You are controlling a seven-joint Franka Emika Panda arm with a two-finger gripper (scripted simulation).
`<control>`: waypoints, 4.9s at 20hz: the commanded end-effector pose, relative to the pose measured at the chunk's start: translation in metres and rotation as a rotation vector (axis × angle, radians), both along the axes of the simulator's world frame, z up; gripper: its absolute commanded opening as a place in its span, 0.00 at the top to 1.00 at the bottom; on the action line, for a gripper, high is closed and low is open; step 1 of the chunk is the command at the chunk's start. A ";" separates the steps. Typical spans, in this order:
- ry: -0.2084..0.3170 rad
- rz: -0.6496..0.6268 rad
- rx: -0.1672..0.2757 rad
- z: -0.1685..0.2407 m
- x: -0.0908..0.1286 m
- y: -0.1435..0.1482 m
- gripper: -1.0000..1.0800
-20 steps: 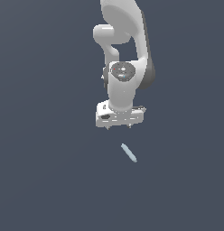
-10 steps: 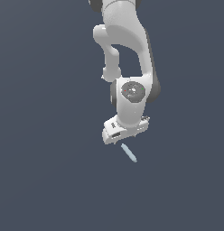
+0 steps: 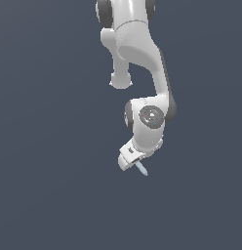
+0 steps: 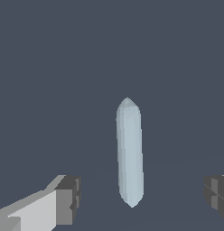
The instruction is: Pick up the object and move it to a goal position.
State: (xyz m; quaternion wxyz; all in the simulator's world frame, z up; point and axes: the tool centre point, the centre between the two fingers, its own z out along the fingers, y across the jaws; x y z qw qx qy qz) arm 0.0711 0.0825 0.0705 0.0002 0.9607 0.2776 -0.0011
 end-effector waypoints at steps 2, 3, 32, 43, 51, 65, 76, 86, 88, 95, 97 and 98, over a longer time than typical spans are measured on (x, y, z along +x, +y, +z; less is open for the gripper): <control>-0.002 0.032 0.001 -0.006 0.004 0.004 0.04; -0.002 0.036 0.001 -0.007 0.005 0.004 0.04; -0.002 0.040 0.001 -0.058 0.005 0.005 1.00; -0.002 0.040 0.001 -0.044 0.001 -0.005 1.00; -0.002 0.040 0.000 -0.001 -0.010 -0.035 1.00; -0.002 0.040 0.001 0.135 -0.046 -0.128 1.00; -0.003 0.041 0.003 0.248 -0.073 -0.205 1.00; -0.002 0.041 0.003 0.340 -0.093 -0.268 1.00; -0.002 0.040 0.002 0.353 -0.095 -0.277 1.00; -0.002 0.040 0.001 0.381 -0.099 -0.298 1.00; -0.002 0.040 0.001 0.385 -0.099 -0.300 1.00; -0.002 0.040 0.001 0.386 -0.099 -0.301 1.00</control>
